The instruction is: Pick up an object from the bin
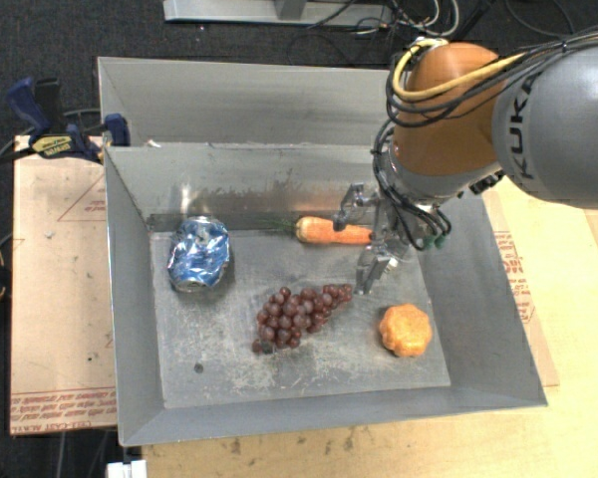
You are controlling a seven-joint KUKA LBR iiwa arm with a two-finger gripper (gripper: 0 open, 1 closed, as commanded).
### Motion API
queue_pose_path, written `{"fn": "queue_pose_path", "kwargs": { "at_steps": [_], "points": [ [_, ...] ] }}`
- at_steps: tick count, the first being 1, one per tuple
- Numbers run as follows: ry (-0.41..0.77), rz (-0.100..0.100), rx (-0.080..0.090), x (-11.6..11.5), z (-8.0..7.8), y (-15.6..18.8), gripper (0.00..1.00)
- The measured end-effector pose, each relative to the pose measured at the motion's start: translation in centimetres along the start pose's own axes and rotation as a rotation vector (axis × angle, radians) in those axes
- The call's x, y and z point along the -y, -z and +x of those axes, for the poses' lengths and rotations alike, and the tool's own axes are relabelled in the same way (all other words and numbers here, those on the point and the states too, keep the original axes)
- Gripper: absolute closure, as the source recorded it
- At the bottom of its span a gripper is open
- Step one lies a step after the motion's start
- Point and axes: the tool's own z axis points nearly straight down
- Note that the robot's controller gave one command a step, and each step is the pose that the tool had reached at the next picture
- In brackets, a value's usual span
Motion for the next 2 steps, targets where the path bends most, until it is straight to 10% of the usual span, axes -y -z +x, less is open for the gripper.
{"fn": "queue_pose_path", "kwargs": {
  "at_steps": [1, 2],
  "points": [
    [0.22, -0.002, -0.004, -3.0, 2.9, -3.1, 0.0],
    [0.395, -0.001, -0.001, -1.8, 1.8, -4.7, 0.0]
  ]
}}
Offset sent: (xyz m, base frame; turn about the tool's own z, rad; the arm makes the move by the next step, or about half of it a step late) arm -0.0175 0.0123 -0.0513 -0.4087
